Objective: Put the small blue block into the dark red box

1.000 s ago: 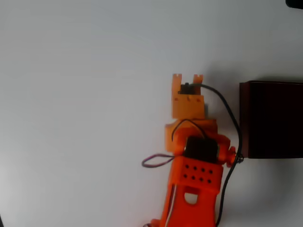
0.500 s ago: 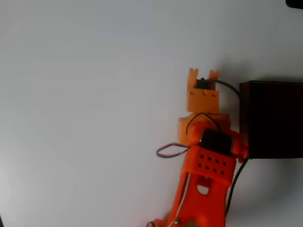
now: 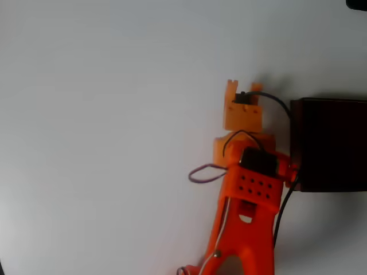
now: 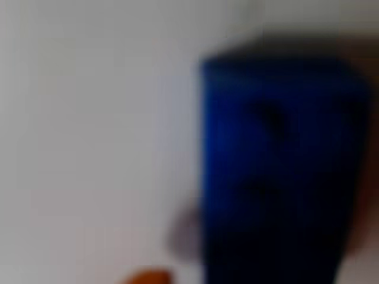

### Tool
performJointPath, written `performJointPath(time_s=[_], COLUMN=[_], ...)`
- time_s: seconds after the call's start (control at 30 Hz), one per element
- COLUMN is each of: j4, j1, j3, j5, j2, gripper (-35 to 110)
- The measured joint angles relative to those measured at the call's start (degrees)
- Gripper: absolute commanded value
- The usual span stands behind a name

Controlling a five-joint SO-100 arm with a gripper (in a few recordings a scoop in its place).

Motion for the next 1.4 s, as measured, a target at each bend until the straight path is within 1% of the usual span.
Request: performJointPath(time_s=[0.17, 0.27, 0.33, 0.53, 0.67, 0.7, 0.77, 0.83, 0.97, 1.07, 1.13, 1.23, 1.37, 1.4], j4=[-1.6, -1.3, -1.3, -1.3, 1.4, 3.9, 5.6, 10.8, 20.6, 24.6, 25.1, 24.0, 19.6, 18.3], j1=[-1.3, -1.1, -0.7, -1.5, -0.7, 0.2, 3.2, 7.2, 14.9, 20.5, 24.0, 26.0, 25.6, 25.4], j3=[-0.7, -0.9, -1.4, -3.3, -5.1, -5.1, -5.4, -7.4, -15.6, -20.7, -23.0, -23.7, -23.9, -23.8], j5=[1.0, 1.6, 1.8, 1.2, -1.3, -2.2, -4.8, -8.1, -14.8, -18.7, -20.7, -23.9, -25.8, -25.9], j2=[-1.9, -3.3, -3.7, -5.4, -4.8, -3.6, 0.4, 5.5, 12.5, 15.3, 15.2, 12.6, 5.5, 3.9], gripper=[16, 8, 0, 0, 0, 0, 0, 0, 0, 0, 0, 0, 1, 3])
